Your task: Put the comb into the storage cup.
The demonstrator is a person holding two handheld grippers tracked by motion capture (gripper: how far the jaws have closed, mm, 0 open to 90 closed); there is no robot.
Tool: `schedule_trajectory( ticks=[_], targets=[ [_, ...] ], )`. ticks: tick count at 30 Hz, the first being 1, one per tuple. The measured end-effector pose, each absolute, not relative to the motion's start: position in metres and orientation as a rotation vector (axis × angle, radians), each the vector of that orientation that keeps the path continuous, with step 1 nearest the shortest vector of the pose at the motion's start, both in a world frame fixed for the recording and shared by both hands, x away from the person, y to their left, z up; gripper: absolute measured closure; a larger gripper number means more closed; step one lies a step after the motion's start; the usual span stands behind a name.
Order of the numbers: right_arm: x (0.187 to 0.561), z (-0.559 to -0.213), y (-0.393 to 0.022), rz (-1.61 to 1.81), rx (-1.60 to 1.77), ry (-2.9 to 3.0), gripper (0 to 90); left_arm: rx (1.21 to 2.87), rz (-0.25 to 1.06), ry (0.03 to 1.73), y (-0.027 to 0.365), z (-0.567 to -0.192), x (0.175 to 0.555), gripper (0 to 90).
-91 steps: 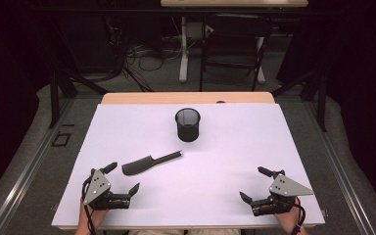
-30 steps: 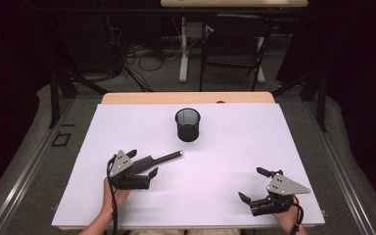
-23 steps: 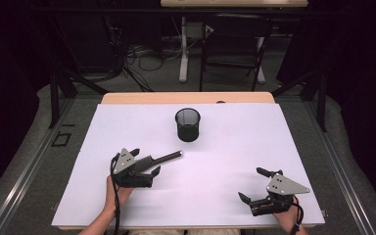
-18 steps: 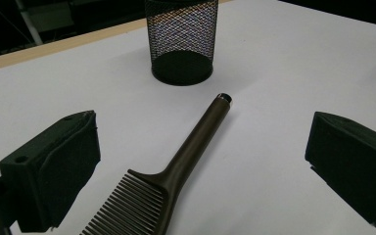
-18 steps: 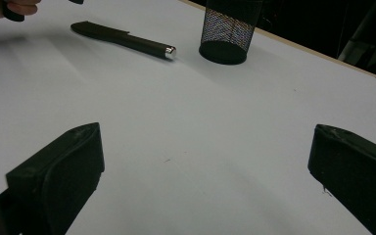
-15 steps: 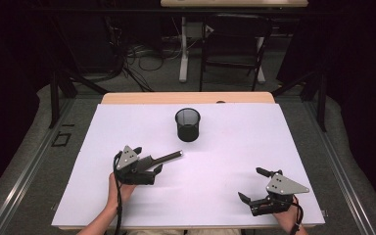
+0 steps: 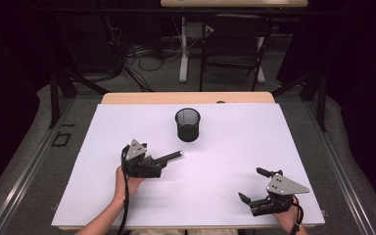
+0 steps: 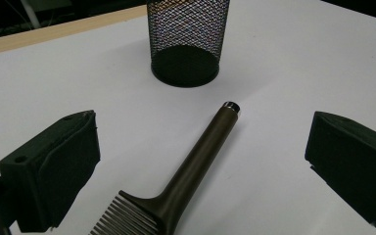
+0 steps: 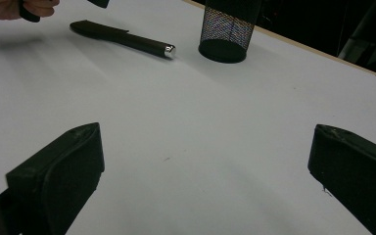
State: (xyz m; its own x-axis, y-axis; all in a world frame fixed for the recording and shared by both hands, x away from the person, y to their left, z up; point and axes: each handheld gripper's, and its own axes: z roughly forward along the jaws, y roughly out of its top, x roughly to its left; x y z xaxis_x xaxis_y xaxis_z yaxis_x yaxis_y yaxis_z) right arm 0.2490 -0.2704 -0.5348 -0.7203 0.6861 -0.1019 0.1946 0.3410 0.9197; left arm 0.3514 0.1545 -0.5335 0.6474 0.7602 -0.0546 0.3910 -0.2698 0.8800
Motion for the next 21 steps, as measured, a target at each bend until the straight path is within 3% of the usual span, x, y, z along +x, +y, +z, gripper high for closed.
schedule_trajectory(
  ticks=[12, 17, 18, 21],
  targets=[
    [0.249, -0.535, -0.270, 1.357, 0.769, 2.132, 0.0, 1.919, 0.467, 0.938, 0.138, -0.536, 0.367, 2.7],
    [0.247, -0.535, -0.271, 1.351, 0.761, 2.135, 0.0, 1.936, 0.473, 0.942, 0.131, -0.536, 0.371, 20.8],
    [0.247, -0.535, -0.271, 1.351, 0.761, 2.135, 0.0, 1.938, 0.474, 0.944, 0.129, -0.536, 0.372, 20.8],
    [0.247, -0.535, -0.271, 1.347, 0.763, 2.143, 0.0, 1.949, 0.457, 0.943, 0.124, -0.538, 0.375, 40.8]
  ],
)
